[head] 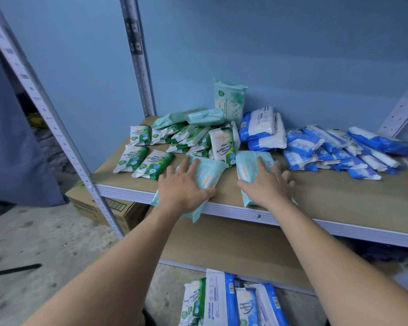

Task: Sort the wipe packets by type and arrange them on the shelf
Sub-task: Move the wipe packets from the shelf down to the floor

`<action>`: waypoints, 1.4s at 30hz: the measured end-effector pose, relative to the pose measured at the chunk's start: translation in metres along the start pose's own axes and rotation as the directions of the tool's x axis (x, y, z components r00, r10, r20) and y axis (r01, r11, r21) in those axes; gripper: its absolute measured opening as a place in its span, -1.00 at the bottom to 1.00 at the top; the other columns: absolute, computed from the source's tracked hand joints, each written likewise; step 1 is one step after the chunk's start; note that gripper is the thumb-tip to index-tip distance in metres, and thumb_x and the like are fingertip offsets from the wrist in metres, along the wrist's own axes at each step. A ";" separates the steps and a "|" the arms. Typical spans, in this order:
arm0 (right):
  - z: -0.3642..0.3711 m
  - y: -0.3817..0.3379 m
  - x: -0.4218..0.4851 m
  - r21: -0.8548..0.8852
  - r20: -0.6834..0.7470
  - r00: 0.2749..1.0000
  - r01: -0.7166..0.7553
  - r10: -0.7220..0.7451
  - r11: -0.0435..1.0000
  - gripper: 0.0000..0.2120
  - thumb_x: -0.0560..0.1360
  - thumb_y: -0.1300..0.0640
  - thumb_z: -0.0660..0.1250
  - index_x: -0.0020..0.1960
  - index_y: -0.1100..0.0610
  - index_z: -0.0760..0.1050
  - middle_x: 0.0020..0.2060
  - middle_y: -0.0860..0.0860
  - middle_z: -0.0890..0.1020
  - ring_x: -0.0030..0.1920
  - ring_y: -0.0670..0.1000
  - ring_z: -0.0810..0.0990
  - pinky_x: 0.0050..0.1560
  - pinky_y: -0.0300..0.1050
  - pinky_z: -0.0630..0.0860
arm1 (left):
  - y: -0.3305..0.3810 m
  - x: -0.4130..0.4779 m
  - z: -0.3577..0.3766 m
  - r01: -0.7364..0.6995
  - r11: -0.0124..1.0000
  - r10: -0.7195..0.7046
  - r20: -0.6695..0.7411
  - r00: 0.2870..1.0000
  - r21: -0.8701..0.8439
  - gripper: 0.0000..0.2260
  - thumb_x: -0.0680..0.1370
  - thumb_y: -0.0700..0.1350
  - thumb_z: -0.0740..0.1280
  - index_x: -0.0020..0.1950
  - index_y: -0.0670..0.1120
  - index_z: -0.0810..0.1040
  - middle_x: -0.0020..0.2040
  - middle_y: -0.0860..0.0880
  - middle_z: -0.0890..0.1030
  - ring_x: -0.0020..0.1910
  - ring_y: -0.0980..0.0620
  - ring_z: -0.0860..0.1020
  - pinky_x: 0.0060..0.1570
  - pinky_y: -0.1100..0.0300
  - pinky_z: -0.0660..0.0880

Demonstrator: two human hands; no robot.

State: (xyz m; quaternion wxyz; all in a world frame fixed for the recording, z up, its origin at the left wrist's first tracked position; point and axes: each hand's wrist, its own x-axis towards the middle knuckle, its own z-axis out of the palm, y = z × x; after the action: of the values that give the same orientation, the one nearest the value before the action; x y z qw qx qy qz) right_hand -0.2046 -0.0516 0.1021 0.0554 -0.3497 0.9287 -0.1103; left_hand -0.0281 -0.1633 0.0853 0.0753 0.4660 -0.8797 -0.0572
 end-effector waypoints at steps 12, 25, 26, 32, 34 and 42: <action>0.020 0.040 -0.078 0.029 -0.318 0.935 0.174 -0.156 0.984 -0.11 0.42 -0.23 0.32 0.61 -0.01 0.00 0.59 0.12 0.00 0.20 0.24 0.31 0.22 0.17 0.32 | -0.002 -0.029 0.008 -0.025 0.995 0.006 -0.203 0.979 -0.093 -0.18 0.35 0.40 0.16 0.59 0.22 0.09 0.62 0.13 0.06 0.26 -0.21 0.34 0.24 -0.05 0.32; 0.099 0.092 -0.162 0.133 -0.226 0.946 0.266 -0.232 0.955 0.13 0.21 -0.14 0.45 0.63 -0.02 -0.07 0.45 0.19 0.18 0.24 0.23 0.30 0.22 0.17 0.37 | -0.006 -0.124 0.056 -0.272 0.953 0.199 -0.397 0.896 -0.135 -0.20 0.28 0.21 0.43 0.53 0.22 0.32 0.61 0.11 0.16 0.08 -0.15 0.38 -0.01 -0.01 0.36; 0.107 0.096 -0.166 0.144 -0.191 0.955 0.257 -0.228 0.956 0.13 0.23 -0.14 0.46 0.63 -0.04 -0.10 0.45 0.17 0.16 0.25 0.21 0.28 0.24 0.16 0.37 | -0.006 -0.132 0.063 -0.270 0.950 0.190 -0.398 0.898 -0.155 -0.19 0.28 0.19 0.45 0.53 0.21 0.33 0.61 0.10 0.16 0.09 -0.15 0.38 0.00 -0.01 0.35; 0.162 0.127 -0.178 0.113 0.020 0.992 0.123 -0.126 0.986 0.11 0.30 -0.21 0.47 0.62 -0.06 -0.13 0.43 0.13 0.18 0.23 0.19 0.28 0.25 0.18 0.39 | -0.018 -0.170 0.126 -0.244 0.949 0.208 -0.186 0.960 -0.201 -0.26 0.37 0.24 0.38 0.54 0.19 0.30 0.60 0.11 0.17 0.08 -0.09 0.34 0.07 -0.02 0.37; 0.173 0.134 -0.176 0.106 0.081 0.995 0.055 -0.064 0.993 0.10 0.29 -0.18 0.46 0.62 -0.06 -0.12 0.40 0.12 0.20 0.22 0.18 0.28 0.23 0.18 0.40 | -0.024 -0.182 0.150 -0.171 0.959 0.160 -0.065 0.985 -0.225 -0.27 0.37 0.27 0.31 0.54 0.22 0.28 0.59 0.15 0.16 0.07 -0.07 0.33 0.10 -0.04 0.38; 0.238 0.152 -0.137 0.032 0.285 0.944 -0.180 0.163 0.983 0.04 0.39 -0.25 0.38 0.62 -0.05 -0.20 0.33 0.20 0.29 0.25 0.25 0.33 0.30 0.17 0.35 | -0.012 -0.174 0.250 0.096 0.959 -0.017 0.285 0.958 -0.266 -0.25 0.39 0.33 0.27 0.56 0.24 0.17 0.59 0.19 0.12 0.20 -0.11 0.35 0.24 -0.03 0.34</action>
State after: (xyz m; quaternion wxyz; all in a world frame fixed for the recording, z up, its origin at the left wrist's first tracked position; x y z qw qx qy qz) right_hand -0.1565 0.1105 -0.1622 0.2063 -0.2779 0.9347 -0.0807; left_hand 0.0316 -0.0180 -0.1762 0.0130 0.4631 -0.8510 -0.2474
